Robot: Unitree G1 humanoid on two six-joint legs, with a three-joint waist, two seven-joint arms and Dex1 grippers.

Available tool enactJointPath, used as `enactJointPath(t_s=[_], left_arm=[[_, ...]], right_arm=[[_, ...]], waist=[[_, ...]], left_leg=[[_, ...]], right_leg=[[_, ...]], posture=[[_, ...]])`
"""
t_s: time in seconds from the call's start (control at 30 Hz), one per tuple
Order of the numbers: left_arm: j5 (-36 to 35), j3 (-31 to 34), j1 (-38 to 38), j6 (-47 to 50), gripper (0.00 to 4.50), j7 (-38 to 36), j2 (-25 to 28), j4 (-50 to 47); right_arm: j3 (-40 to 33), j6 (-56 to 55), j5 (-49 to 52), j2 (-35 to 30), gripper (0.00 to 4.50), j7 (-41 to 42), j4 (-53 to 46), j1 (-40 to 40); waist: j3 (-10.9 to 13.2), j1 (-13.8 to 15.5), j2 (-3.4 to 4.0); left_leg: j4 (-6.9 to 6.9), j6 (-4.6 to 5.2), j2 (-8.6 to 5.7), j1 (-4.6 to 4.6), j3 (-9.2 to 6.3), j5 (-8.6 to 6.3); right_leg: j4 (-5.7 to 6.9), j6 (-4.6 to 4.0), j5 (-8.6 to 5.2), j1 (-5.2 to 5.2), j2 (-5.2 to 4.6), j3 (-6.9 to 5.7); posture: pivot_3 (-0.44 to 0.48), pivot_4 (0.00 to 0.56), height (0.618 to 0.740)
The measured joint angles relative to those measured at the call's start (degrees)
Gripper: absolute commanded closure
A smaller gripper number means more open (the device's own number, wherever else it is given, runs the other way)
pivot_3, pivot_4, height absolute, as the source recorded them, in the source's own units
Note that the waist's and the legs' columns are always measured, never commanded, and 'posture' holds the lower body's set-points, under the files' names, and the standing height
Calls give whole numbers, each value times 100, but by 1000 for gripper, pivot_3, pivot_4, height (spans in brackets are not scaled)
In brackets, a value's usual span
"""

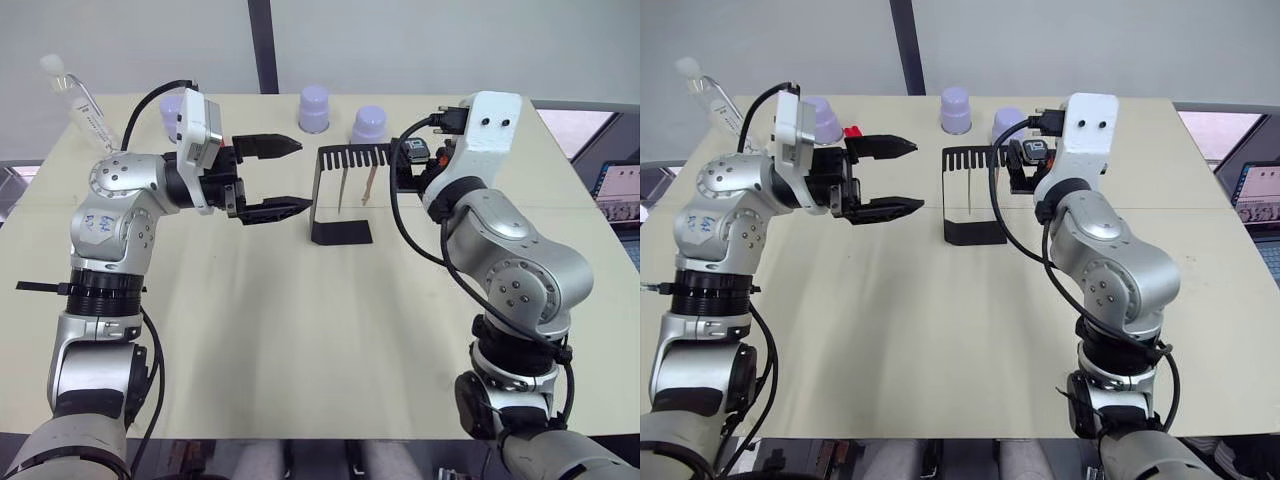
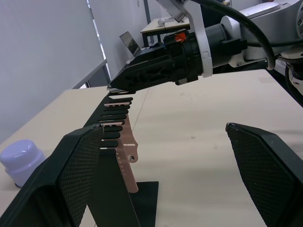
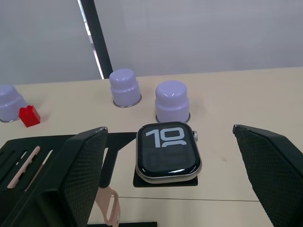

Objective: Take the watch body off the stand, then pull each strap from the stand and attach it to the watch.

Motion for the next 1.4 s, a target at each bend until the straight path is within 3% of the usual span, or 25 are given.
enactJointPath(t_s=[0.27, 0.33, 0.43, 1.37, 1.4], left_arm=[[-1, 7, 12, 57, 30, 76, 3, -206], [0, 7, 12, 64, 0, 91, 3, -208], [16, 7, 12, 58, 0, 96, 3, -208], [116, 5, 2, 5, 0, 112, 0, -284], [112, 5, 2, 12, 0, 116, 0, -341]], right_arm=[[-38, -48, -203, 156, 0, 157, 212, -55], [-23, -78, -257, 156, 550, 238, 214, -56], [18, -94, -307, 155, 1760, 352, 214, -56], [23, -107, -715, 173, 1760, 867, 346, -55], [21, -111, -723, 173, 2035, 870, 346, -55]], waist=[[0, -5, 0], [0, -7, 0], [0, -11, 0], [0, -12, 0], [0, -12, 0]], left_leg=[[-3, -1, 0, 0, -1, 1], [-2, -2, 0, 1, 0, 1], [-3, -2, 0, 1, 0, 1], [-5, -3, 0, 1, -1, 2], [-5, -2, 0, 1, -1, 2]], right_leg=[[3, 0, 0, -2, 0, 0], [5, 0, 0, -2, 0, 0], [7, 0, 0, -2, 0, 0], [6, 0, 0, -3, 0, 0], [6, 0, 0, -3, 0, 0]], posture=[[0, 150, 740], [0, 150, 740], [0, 150, 740], [0, 150, 740], [0, 150, 740]])
